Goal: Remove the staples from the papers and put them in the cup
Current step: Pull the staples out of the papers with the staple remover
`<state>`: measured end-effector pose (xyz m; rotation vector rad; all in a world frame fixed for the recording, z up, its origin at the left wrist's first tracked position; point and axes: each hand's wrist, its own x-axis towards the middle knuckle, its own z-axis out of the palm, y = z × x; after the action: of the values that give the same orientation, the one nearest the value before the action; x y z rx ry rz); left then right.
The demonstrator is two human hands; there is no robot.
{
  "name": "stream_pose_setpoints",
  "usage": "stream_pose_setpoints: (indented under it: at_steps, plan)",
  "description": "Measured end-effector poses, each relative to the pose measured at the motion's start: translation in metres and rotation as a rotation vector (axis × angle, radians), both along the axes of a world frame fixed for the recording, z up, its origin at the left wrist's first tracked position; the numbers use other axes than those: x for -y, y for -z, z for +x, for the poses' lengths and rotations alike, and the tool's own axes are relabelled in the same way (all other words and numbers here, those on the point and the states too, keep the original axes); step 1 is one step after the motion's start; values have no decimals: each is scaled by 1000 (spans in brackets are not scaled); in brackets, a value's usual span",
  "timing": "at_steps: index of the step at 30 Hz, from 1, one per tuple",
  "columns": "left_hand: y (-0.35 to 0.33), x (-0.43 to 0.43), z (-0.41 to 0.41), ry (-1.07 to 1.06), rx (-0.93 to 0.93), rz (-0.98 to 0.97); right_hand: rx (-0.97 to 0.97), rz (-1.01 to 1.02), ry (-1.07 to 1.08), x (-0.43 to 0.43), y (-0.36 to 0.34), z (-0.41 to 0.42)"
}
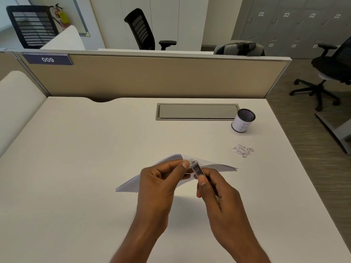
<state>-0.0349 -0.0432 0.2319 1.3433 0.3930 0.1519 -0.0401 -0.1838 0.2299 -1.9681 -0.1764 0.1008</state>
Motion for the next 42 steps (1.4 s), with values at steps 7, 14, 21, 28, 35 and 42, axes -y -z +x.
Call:
stream_pose_setpoints:
  at_steps: [7, 14, 21, 28, 35, 42]
  plan:
    - [6, 13, -5, -56, -15, 22, 66, -83, 56, -2, 1, -2]
    - [4, 16, -8, -49, -26, -68, 59, -138, -1, 4, 1, -1]
    - [6, 17, -11, -8, -27, -80, -19, -72, -42, 11, 2, -1]
    - [7, 18, -13, 27, -11, -98, -53, -7, -74, 12, 1, -3]
    - [8, 21, -14, -37, -4, -24, -52, -16, -26, 13, -1, -8]
    - [3, 23, -15, -2, 32, -35, -105, 63, -3, 15, 6, -9]
